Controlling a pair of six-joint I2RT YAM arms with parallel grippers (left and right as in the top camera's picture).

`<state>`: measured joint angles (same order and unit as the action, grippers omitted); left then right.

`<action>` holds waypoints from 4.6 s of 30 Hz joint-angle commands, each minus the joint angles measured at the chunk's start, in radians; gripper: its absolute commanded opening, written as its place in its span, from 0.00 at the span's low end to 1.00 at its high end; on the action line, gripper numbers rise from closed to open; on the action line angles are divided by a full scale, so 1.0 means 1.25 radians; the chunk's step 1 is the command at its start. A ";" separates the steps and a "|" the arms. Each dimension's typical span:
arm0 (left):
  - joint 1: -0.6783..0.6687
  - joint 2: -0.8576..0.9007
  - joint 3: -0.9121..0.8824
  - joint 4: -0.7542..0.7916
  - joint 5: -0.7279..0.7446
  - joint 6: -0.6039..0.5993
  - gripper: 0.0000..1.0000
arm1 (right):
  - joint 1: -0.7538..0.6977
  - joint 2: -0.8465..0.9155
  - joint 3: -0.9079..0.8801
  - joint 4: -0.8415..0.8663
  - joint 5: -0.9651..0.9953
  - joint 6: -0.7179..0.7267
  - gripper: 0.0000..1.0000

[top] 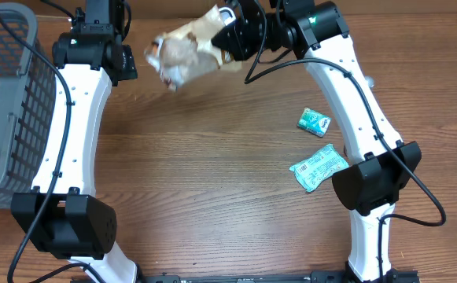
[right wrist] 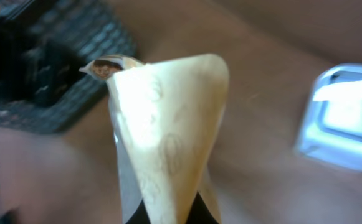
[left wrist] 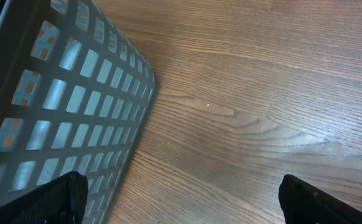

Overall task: Scan the item barcode
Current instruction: 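Lift the snack bag and carry it up toward the white scanner, then hold the snack bag in front of the white scanner face, then lower the snack bag back to the table center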

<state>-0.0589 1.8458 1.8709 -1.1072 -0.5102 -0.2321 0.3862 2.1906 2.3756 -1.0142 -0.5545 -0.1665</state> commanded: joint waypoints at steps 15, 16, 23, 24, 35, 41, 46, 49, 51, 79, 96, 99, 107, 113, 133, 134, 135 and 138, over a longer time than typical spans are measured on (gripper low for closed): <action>-0.004 -0.015 0.013 0.001 -0.010 0.007 0.99 | 0.009 0.092 0.011 0.399 0.550 -0.167 0.04; -0.004 -0.015 0.013 0.001 -0.010 0.007 1.00 | 0.009 0.107 0.011 0.417 0.561 -0.177 0.04; -0.004 -0.015 0.013 0.001 -0.010 0.007 1.00 | 0.020 0.165 0.011 0.493 0.611 -0.206 0.04; -0.004 -0.015 0.013 0.001 -0.010 0.007 1.00 | 0.023 0.166 0.011 0.484 0.611 -0.203 0.04; -0.004 -0.015 0.013 0.001 -0.010 0.007 1.00 | 0.073 0.166 0.011 0.374 0.604 -0.203 0.04; -0.004 -0.015 0.013 0.001 -0.010 0.007 1.00 | 0.087 0.166 0.011 0.332 0.587 -0.155 0.04; -0.004 -0.015 0.013 0.001 -0.010 0.007 1.00 | 0.087 0.166 0.011 0.284 0.573 -0.040 0.04; -0.004 -0.015 0.013 0.001 -0.010 0.007 1.00 | 0.087 0.166 0.011 0.267 0.511 0.003 0.04; -0.004 -0.015 0.013 0.001 -0.010 0.007 1.00 | 0.087 0.166 0.011 0.265 0.477 0.033 0.04; -0.004 -0.015 0.013 0.001 -0.010 0.007 1.00 | 0.088 0.167 0.010 0.277 0.405 0.176 0.04; -0.004 -0.015 0.013 0.001 -0.010 0.006 1.00 | 0.077 0.047 0.011 0.153 0.314 0.212 0.04; -0.004 -0.015 0.013 0.001 -0.010 0.007 0.99 | 0.056 0.010 0.011 0.056 0.208 0.248 0.04; -0.004 -0.015 0.013 0.001 -0.010 0.007 1.00 | 0.042 0.005 0.011 -0.312 0.045 0.230 0.04; -0.004 -0.015 0.013 0.001 -0.010 0.007 1.00 | 0.042 0.012 0.007 -0.545 0.044 0.123 0.04; -0.004 -0.015 0.013 0.001 -0.010 0.007 1.00 | 0.069 0.012 -0.199 -0.531 0.140 0.122 0.05; -0.004 -0.015 0.013 0.001 -0.010 0.007 1.00 | 0.063 0.012 -0.199 -0.528 0.152 0.136 0.05; -0.004 -0.015 0.013 0.001 -0.010 0.007 0.99 | 0.050 0.012 -0.199 -0.520 0.168 0.155 0.05; -0.004 -0.015 0.013 0.001 -0.010 0.007 1.00 | 0.024 0.012 -0.199 -0.490 0.203 0.163 0.08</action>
<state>-0.0589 1.8458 1.8709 -1.1076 -0.5098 -0.2321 0.4583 2.2223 2.1334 -1.6512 -0.3954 0.0063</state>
